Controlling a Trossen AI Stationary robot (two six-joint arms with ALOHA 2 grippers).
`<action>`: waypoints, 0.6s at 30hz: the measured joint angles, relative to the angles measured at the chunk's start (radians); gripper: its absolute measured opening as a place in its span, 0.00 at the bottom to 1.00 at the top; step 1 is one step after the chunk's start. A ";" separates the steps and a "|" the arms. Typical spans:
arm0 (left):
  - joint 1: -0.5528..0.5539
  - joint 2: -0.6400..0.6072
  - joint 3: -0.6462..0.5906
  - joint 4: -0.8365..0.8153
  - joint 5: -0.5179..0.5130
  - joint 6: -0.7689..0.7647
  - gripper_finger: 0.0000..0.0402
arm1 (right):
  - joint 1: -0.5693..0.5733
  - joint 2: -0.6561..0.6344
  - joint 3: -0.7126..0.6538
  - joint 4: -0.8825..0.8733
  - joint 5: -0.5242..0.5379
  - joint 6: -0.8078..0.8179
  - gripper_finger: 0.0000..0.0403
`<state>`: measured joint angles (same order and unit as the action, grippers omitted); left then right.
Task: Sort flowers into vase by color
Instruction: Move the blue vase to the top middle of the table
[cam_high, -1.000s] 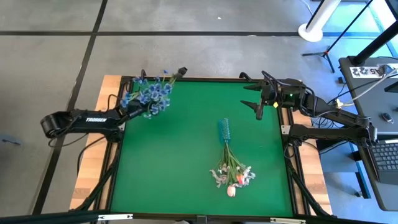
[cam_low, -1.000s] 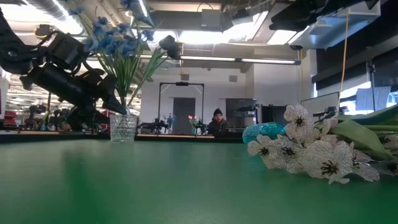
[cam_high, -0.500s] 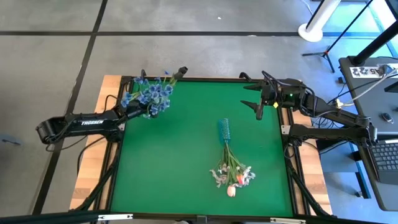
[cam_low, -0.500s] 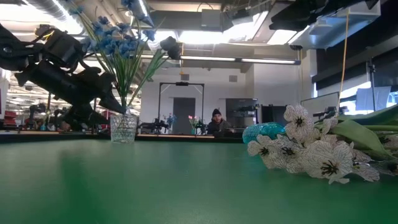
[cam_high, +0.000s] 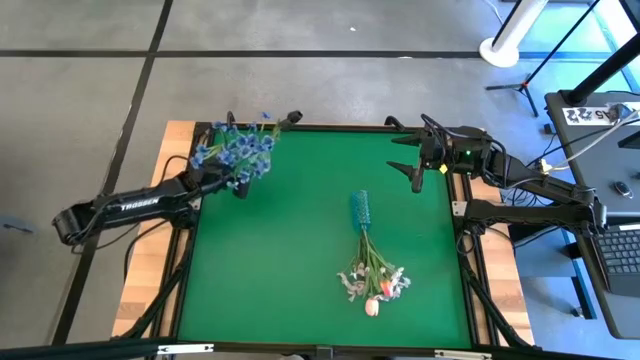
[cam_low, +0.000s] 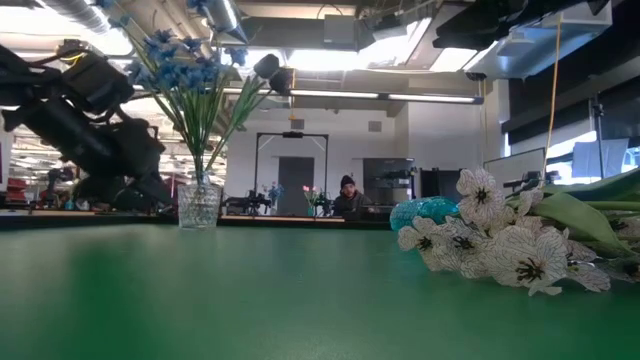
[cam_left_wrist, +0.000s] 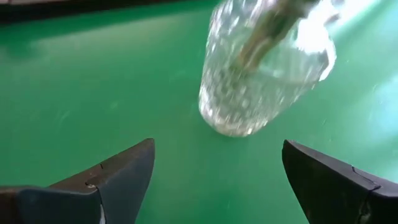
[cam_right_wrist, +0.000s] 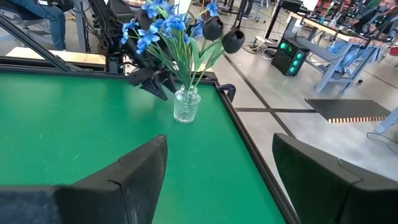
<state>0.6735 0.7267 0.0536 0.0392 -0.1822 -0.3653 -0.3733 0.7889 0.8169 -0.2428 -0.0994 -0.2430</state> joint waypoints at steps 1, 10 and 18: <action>0.000 -0.016 0.000 -0.029 0.000 -0.001 0.86 | 0.000 0.000 0.000 0.000 0.000 -0.001 0.72; -0.068 -0.080 0.000 -0.029 0.319 -0.198 0.85 | 0.001 0.030 0.000 -0.120 -0.007 -0.103 0.72; -0.359 -0.080 0.001 -0.132 0.263 -0.349 0.77 | 0.001 0.138 -0.001 -0.197 -0.078 -0.130 0.72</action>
<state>0.3149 0.6468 0.0547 -0.0923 0.0810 -0.7143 -0.3725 0.9274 0.8158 -0.4393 -0.1776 -0.3734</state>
